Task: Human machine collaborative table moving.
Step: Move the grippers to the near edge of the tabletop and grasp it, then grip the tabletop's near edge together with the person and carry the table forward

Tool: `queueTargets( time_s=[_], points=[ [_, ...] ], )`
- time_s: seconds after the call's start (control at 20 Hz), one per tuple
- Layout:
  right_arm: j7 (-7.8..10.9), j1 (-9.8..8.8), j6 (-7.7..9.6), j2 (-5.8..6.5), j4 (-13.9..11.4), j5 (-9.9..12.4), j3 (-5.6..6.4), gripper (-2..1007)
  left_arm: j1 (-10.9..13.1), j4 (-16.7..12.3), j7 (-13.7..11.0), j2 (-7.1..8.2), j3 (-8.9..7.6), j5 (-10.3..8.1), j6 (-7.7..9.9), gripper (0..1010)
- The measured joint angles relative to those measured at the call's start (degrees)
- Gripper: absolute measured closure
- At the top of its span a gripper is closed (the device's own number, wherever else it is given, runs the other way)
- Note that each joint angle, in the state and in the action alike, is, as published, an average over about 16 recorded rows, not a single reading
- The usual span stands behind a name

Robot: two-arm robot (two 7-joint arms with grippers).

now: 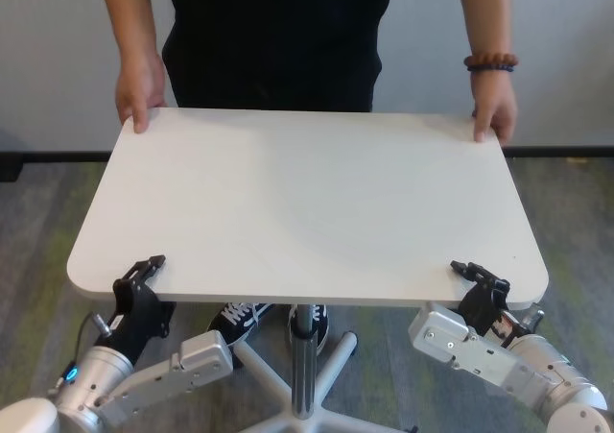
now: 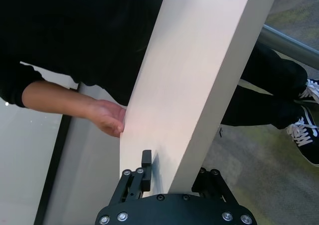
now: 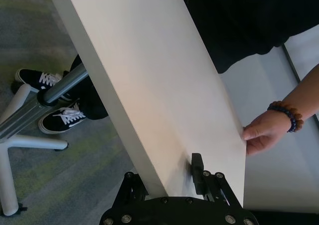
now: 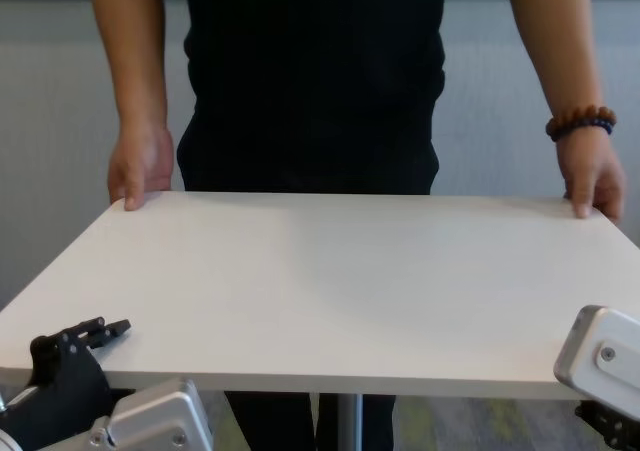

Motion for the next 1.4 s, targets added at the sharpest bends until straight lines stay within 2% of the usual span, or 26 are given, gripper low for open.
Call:
queueTargets(
  time_s=[0.25, 0.5, 1.4],
  points=[
    [0.01, 0.00, 0.00, 0.00, 0.01, -0.02, 0.00, 577, -0.01, 0.00, 0.01, 0.00, 0.00, 0.01, 0.00, 608],
    [0.00, 0.00, -0.01, 0.00, 0.01, -0.01, 0.01, 581, -0.01, 0.00, 0.00, 0.00, 0.00, 0.02, 0.00, 660],
    [0.13, 0.00, -0.01, -0.01, -0.03, 0.02, 0.09, 581, 0.00, 0.00, -0.16, 0.02, 0.00, -0.01, -0.19, 695]
  ],
)
